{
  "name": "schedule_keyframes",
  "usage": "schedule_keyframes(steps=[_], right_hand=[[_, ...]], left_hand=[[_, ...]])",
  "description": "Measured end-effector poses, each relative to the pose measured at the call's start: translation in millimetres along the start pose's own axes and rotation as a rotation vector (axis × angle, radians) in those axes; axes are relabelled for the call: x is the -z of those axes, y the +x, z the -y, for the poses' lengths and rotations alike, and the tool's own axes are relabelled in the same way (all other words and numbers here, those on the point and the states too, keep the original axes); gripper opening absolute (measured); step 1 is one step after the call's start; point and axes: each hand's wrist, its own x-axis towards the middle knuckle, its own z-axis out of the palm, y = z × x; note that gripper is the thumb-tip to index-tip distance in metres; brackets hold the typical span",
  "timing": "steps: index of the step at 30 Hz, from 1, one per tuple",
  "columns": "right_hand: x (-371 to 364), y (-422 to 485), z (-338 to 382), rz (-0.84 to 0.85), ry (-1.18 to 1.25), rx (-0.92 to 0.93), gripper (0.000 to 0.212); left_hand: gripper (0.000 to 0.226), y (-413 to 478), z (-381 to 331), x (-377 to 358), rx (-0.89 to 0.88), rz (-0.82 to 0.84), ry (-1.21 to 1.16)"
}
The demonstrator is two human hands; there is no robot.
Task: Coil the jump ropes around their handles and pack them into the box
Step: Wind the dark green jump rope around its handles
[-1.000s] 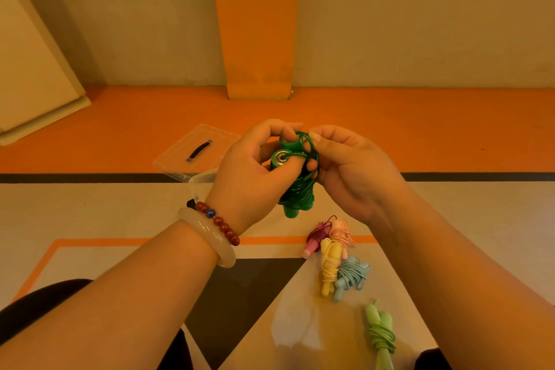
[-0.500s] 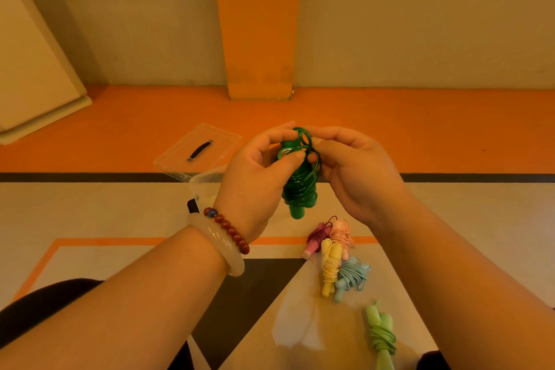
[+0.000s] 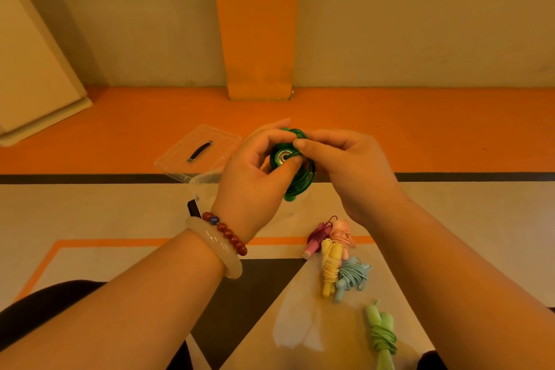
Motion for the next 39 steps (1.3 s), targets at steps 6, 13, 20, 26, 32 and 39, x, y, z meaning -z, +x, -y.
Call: schedule_keyframes(steps=[6, 13, 20, 26, 32, 39], right_hand=[[-4, -3, 2, -0.091, -0.148, 0.152, 0.018], [-5, -4, 1, -0.065, -0.080, 0.108, 0.014], [-12, -8, -2, -0.092, 0.074, 0.054, 0.012], [-14, -7, -1, -0.137, -0.044, 0.132, 0.014], [-8, -5, 0, -0.112, -0.105, 0.104, 0.018], [-4, -2, 1, -0.102, 0.165, -0.055, 0.010]], left_hand=[[0.031, 1, -2, -3, 0.006, -0.006, -0.013], [0.026, 4, -1, -1, 0.070, -0.001, -0.049], [0.029, 4, 3, -5, 0.127, 0.008, -0.181], [0.018, 5, 5, -9, 0.033, -0.124, 0.003], [0.023, 6, 6, -4, 0.011, -0.128, 0.065], [0.014, 5, 0, -7, 0.098, -0.041, -0.026]])
